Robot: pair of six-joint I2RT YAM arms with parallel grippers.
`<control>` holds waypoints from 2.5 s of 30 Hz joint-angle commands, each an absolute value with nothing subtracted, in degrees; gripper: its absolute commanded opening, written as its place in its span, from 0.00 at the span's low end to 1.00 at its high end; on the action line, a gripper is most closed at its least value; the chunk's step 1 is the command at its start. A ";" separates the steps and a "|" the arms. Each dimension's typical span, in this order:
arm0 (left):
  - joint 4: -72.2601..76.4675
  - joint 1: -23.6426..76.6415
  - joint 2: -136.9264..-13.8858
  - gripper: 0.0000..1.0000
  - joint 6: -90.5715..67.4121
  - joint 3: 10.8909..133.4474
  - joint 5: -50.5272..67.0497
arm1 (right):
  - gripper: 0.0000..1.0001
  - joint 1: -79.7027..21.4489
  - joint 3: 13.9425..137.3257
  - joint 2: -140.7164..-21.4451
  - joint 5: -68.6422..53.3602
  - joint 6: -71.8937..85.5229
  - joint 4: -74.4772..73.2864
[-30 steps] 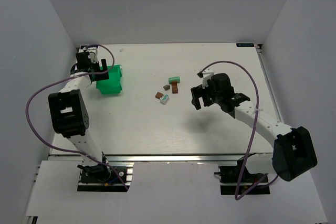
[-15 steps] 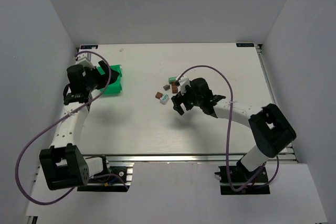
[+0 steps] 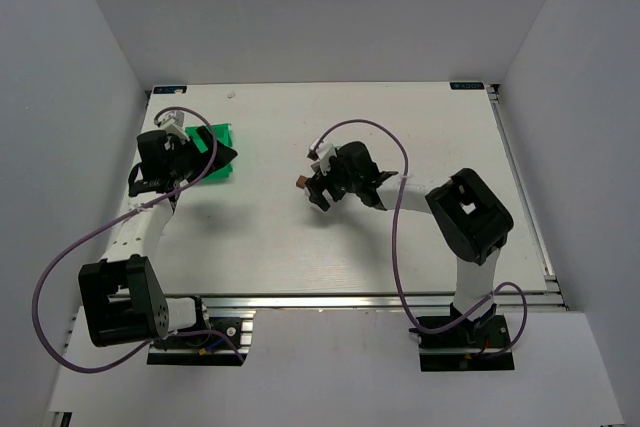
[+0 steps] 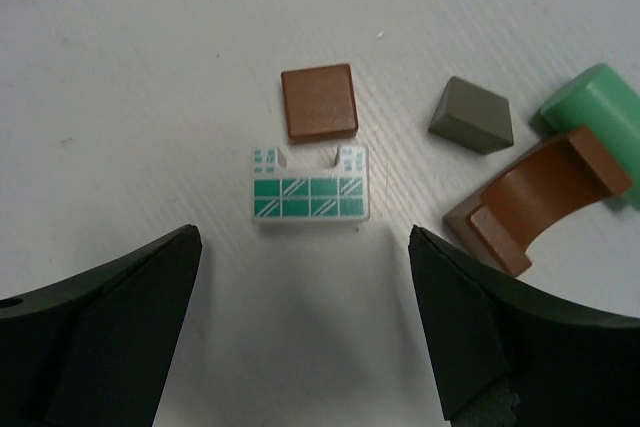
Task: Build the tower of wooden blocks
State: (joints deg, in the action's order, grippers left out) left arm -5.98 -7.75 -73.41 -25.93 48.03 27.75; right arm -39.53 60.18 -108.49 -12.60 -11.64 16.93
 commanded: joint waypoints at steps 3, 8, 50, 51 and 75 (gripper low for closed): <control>-6.41 -7.65 -71.98 0.98 -24.44 47.55 28.21 | 0.89 -40.08 66.00 -112.49 -12.57 -12.57 18.46; -5.10 -7.65 -72.42 0.98 -23.73 46.85 31.46 | 0.86 -40.52 66.97 -114.52 -13.27 -13.44 17.93; 30.15 13.97 -89.21 0.87 -39.99 44.91 67.32 | 0.27 -44.38 58.98 -87.37 -37.27 -34.28 -1.93; 30.41 14.15 -89.21 0.84 -39.99 44.91 67.41 | 0.27 -44.38 58.71 -86.67 -36.13 -34.28 -1.59; 22.85 18.11 -84.46 0.48 -34.63 44.74 64.86 | 0.28 -45.26 57.13 -82.44 -31.20 -35.51 3.16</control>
